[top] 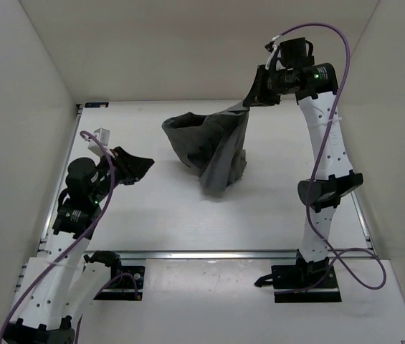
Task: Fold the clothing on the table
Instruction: Flatten the skirt out
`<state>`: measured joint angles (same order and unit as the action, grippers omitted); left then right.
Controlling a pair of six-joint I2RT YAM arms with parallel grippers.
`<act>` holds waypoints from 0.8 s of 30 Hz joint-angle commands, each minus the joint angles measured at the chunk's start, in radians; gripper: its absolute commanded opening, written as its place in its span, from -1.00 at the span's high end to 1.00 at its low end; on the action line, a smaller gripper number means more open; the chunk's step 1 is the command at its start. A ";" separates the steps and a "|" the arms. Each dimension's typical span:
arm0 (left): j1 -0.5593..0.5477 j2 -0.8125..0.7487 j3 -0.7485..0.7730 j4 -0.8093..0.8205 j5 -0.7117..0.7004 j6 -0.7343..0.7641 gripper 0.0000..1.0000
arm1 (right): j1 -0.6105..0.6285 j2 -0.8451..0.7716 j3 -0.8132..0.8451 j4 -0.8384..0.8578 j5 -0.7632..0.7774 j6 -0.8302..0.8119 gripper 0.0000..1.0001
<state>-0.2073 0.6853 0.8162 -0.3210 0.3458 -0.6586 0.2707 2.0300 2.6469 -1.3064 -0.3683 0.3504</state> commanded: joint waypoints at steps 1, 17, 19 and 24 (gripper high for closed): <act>-0.043 0.055 -0.015 0.031 0.004 0.017 0.30 | 0.028 -0.122 -0.041 -0.043 0.086 -0.062 1.00; 0.066 0.585 -0.014 0.486 0.255 -0.717 -0.41 | 0.168 -0.432 -0.468 0.054 0.168 -0.033 1.00; 0.039 0.553 -0.115 0.529 0.286 -0.847 -0.26 | 0.162 -0.479 -0.522 0.093 0.152 -0.016 1.00; -0.058 0.398 -0.332 0.600 0.257 -1.068 -0.37 | 0.180 -0.525 -0.663 0.226 0.131 -0.005 1.00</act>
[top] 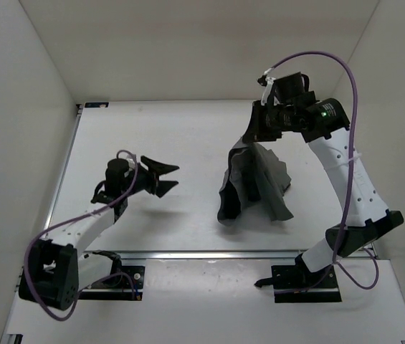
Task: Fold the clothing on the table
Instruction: Flatten the skirt out
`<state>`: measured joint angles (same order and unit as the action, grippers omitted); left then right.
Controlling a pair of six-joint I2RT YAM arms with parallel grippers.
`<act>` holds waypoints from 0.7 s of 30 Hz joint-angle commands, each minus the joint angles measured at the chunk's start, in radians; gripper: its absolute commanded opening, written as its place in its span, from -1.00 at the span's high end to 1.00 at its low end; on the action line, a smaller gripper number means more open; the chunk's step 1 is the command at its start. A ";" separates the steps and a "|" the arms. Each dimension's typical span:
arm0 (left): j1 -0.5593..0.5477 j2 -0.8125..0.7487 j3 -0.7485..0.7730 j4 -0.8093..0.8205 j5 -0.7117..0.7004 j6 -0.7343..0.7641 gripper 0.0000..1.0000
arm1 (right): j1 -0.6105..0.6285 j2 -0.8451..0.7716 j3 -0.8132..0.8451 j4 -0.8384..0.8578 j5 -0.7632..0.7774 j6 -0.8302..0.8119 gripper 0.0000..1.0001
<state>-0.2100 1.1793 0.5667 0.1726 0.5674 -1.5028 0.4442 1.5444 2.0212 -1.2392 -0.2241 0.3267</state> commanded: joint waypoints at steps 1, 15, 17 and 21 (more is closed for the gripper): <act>-0.098 -0.130 -0.134 0.119 0.038 -0.270 -0.39 | 0.005 -0.050 -0.065 0.194 -0.020 0.015 1.00; -0.293 -0.119 -0.349 0.217 -0.075 -0.559 -0.49 | 0.145 0.008 0.016 0.288 0.043 -0.055 1.00; -0.296 -0.110 -0.356 0.226 -0.128 -0.577 -0.50 | 0.165 -0.001 0.013 0.288 0.054 -0.058 1.00; -0.266 -0.141 -0.413 0.231 -0.256 -0.649 -0.56 | 0.180 -0.015 0.005 0.302 0.061 -0.058 1.00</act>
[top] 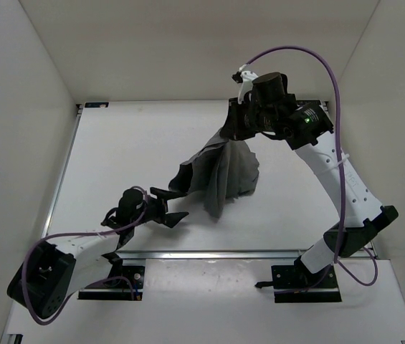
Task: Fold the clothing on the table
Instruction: Flatten the skirt out
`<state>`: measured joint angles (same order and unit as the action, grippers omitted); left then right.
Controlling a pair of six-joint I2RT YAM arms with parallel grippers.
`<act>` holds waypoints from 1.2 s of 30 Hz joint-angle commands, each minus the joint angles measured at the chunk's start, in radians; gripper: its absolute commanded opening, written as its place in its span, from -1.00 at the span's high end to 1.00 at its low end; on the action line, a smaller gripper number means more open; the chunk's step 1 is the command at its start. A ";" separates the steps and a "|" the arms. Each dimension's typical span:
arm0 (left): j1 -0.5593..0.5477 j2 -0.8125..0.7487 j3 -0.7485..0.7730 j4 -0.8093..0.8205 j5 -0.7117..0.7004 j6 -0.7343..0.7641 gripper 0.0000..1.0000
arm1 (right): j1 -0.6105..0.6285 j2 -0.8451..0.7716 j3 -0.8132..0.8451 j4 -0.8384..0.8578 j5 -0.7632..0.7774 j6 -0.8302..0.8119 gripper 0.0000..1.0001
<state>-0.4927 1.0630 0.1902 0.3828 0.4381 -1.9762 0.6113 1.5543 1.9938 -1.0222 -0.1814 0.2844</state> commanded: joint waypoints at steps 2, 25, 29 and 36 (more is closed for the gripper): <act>0.064 -0.047 -0.064 0.030 -0.174 -0.178 -0.53 | 0.016 -0.039 0.023 0.083 0.014 -0.013 1.00; 0.049 0.144 -0.019 0.194 -0.070 -0.214 -0.73 | 0.036 -0.060 0.005 0.074 0.008 -0.042 1.00; 0.019 0.189 0.038 0.212 -0.076 -0.239 -0.69 | 0.038 -0.060 -0.018 0.089 0.003 -0.042 1.00; -0.013 0.261 0.118 0.231 -0.039 -0.257 -0.63 | 0.039 -0.069 -0.041 0.093 0.010 -0.048 1.00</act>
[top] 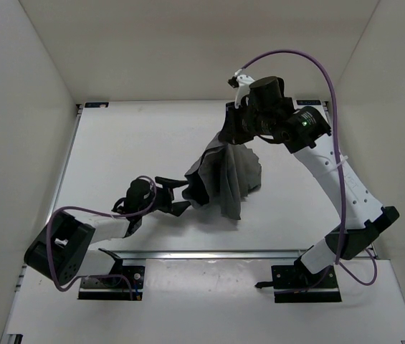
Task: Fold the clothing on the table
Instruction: Flatten the skirt out
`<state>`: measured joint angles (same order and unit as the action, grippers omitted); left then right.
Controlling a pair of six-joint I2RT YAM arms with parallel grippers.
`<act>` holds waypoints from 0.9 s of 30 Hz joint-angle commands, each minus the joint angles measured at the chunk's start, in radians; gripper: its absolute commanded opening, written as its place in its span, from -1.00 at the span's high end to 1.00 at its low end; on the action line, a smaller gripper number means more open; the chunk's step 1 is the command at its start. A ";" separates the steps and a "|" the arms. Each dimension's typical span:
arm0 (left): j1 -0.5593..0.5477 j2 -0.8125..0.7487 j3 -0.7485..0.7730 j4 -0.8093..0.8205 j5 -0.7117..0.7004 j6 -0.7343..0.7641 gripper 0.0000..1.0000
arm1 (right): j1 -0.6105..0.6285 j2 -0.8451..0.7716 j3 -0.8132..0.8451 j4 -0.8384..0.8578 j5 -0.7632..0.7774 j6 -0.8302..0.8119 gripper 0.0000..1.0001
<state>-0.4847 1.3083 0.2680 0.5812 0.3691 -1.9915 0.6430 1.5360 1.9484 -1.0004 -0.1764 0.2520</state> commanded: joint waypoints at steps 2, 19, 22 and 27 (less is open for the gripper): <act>-0.034 0.019 0.045 0.035 0.037 -0.248 -0.54 | 0.006 -0.054 0.003 0.074 0.005 -0.017 1.00; -0.045 -0.086 -0.053 -0.073 0.007 -0.247 -0.57 | -0.008 -0.063 -0.005 0.128 0.009 -0.022 1.00; -0.051 -0.099 -0.076 -0.072 0.004 -0.245 -0.63 | 0.007 -0.054 0.003 0.132 0.020 -0.022 1.00; -0.057 -0.171 -0.130 -0.099 -0.047 -0.283 -0.68 | 0.024 -0.047 0.033 0.135 0.035 -0.026 0.99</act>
<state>-0.5331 1.1820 0.1581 0.5079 0.3607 -1.9976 0.6514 1.5127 1.9316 -0.9489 -0.1562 0.2356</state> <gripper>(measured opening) 0.836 0.027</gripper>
